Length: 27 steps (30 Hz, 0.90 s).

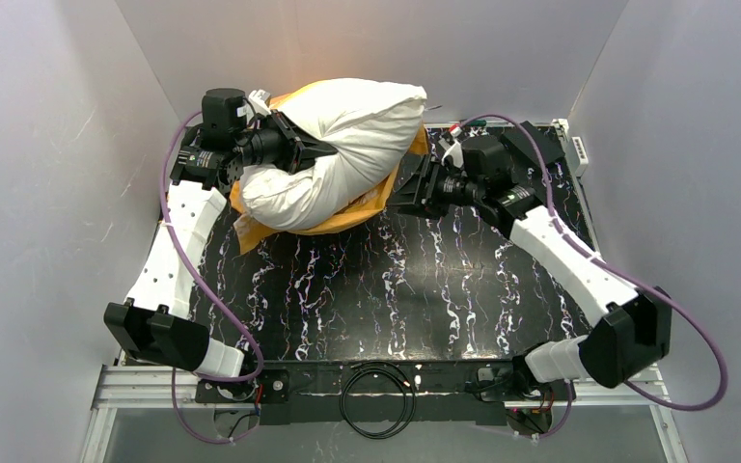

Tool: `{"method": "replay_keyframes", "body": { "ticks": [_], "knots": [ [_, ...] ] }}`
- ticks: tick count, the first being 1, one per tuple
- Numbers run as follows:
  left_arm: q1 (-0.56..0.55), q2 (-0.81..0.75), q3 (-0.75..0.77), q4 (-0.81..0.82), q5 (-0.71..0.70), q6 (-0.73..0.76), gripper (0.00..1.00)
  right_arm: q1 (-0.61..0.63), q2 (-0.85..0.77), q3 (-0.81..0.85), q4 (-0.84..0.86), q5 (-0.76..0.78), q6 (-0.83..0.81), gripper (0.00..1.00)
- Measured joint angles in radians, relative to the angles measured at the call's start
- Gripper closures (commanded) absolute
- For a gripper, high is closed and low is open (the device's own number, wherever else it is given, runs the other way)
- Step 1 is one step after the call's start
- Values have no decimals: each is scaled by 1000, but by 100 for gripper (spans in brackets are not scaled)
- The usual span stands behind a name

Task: Put the pillow into the pillowcase
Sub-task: Stuff the pillow into the pillowcase.

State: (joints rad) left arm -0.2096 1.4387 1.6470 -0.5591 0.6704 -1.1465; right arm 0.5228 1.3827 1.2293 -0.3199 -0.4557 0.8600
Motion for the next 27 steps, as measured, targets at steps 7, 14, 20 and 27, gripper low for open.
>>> {"method": "replay_keyframes", "body": {
  "ticks": [7,14,20,27],
  "knots": [
    [0,5,3,7,1,-6,100,2,-27,2,109,-40,134,65],
    [0,5,3,10,0,-8,100,71,158,3,320,-8,290,67],
    [11,5,3,13,-8,-8,100,127,300,-10,472,36,389,59],
    [14,5,2,13,-13,-10,100,128,414,-8,553,141,468,52]
  ]
}}
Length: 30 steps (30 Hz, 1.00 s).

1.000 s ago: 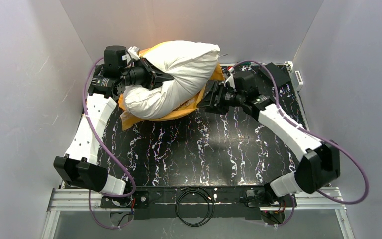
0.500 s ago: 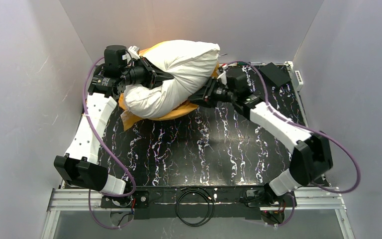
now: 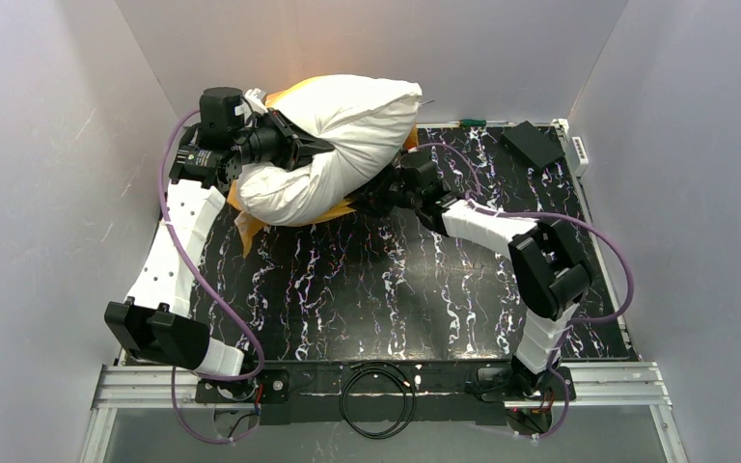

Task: Put the pillow into the pillowcase
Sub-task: Stuff the pillow into the pillowcase.

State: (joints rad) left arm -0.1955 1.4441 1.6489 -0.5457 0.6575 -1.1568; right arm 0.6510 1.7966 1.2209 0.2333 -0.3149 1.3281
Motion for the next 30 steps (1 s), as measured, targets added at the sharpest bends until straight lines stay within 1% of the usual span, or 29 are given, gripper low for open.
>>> {"method": "replay_keyframes", "body": {
  "ticks": [6,8,9,10,11,13,14,15,19,22,24,27,30],
  "knots": [
    [0,-1,-9,14,0,-6,100,-2,81,27,89,52,31,49],
    [0,-2,-16,23,0,-7,100,-2,105,50,92,60,32,51],
    [0,-2,-18,26,-1,-7,100,-2,118,67,92,66,34,55],
    [0,-2,-20,27,-2,-8,100,-2,126,75,93,70,34,61],
    [0,-2,-22,30,-4,-8,100,-2,135,84,93,75,35,73],
    [0,-2,-23,30,-3,-8,100,-3,150,94,93,84,35,90],
    [0,-2,-23,29,-3,-7,100,-5,156,97,93,89,34,96],
    [0,-2,-24,28,-3,-7,100,-6,161,98,95,91,30,99],
    [0,-2,-24,12,-4,8,100,-13,166,90,106,74,-5,99],
    [0,-2,-23,-22,-6,37,100,-29,140,12,176,14,-61,99],
    [0,-2,-19,-61,-7,60,100,-45,105,-56,208,-39,-103,99],
    [0,1,-9,-123,-11,92,100,-70,12,-163,241,-119,-168,99],
    [0,8,17,-171,-14,112,100,-83,-77,-247,306,-176,-198,99]
  ]
}}
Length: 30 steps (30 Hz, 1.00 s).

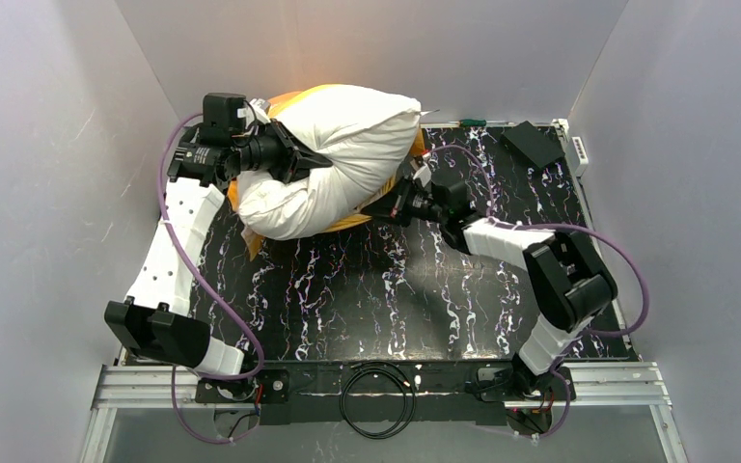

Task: Put the pillow into the pillowcase
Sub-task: Stuff the pillow into the pillowcase.

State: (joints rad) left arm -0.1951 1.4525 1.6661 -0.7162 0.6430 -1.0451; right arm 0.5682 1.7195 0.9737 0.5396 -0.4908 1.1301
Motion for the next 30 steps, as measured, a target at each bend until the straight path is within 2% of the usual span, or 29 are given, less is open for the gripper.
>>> {"method": "replay_keyframes", "body": {
  "ticks": [5,11,14,16,18,20,23,24,26,27,30],
  "knots": [
    [0,30,85,-79,5,40,100,-26,-75,-97,106,-113,9,99],
    [0,65,122,-138,6,79,100,-58,-142,-121,131,-187,11,99],
    [0,74,150,-170,4,96,100,-63,-161,-115,55,-209,-40,99],
    [0,84,178,-191,4,105,100,-63,-171,-74,-93,-202,-115,97],
    [0,108,228,-214,6,109,100,-64,-174,-9,-263,-178,-188,71],
    [0,136,283,-225,8,110,100,-71,-174,39,-380,-161,-234,50],
    [3,171,354,-235,8,101,100,-92,-180,62,-502,-133,-282,29],
    [4,183,380,-234,8,95,100,-98,-186,62,-553,-121,-297,27],
    [10,195,403,-229,13,83,100,-109,-194,67,-617,-109,-311,28],
    [13,201,412,-224,13,77,100,-111,-197,77,-643,-105,-316,32],
    [14,212,420,-210,14,61,100,-108,-206,124,-665,-103,-309,53]
  ]
}}
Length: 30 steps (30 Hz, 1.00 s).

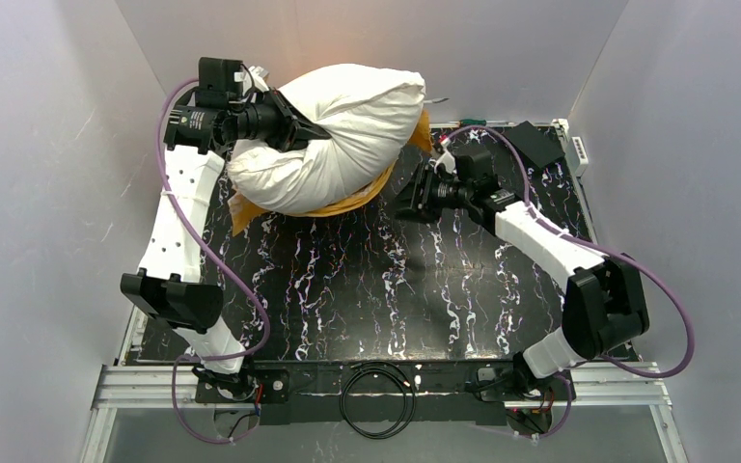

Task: Put the pillow into the pillowcase
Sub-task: Stuff the pillow into the pillowcase.

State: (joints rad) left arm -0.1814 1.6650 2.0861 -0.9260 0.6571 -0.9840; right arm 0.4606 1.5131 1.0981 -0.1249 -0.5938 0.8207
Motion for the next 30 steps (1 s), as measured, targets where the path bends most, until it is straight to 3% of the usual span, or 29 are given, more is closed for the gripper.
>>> {"method": "replay_keyframes", "body": {
  "ticks": [5,11,26,30],
  "knots": [
    [-5,3,0,12,6,-23,100,26,-31,78,134,-3,114,73],
    [-8,3,-8,29,10,-36,100,100,-25,106,295,64,268,77],
    [-8,2,-37,97,17,-76,100,175,265,129,480,378,410,69],
    [-10,-3,-63,119,19,-81,100,175,354,197,497,415,440,53]
  ]
}}
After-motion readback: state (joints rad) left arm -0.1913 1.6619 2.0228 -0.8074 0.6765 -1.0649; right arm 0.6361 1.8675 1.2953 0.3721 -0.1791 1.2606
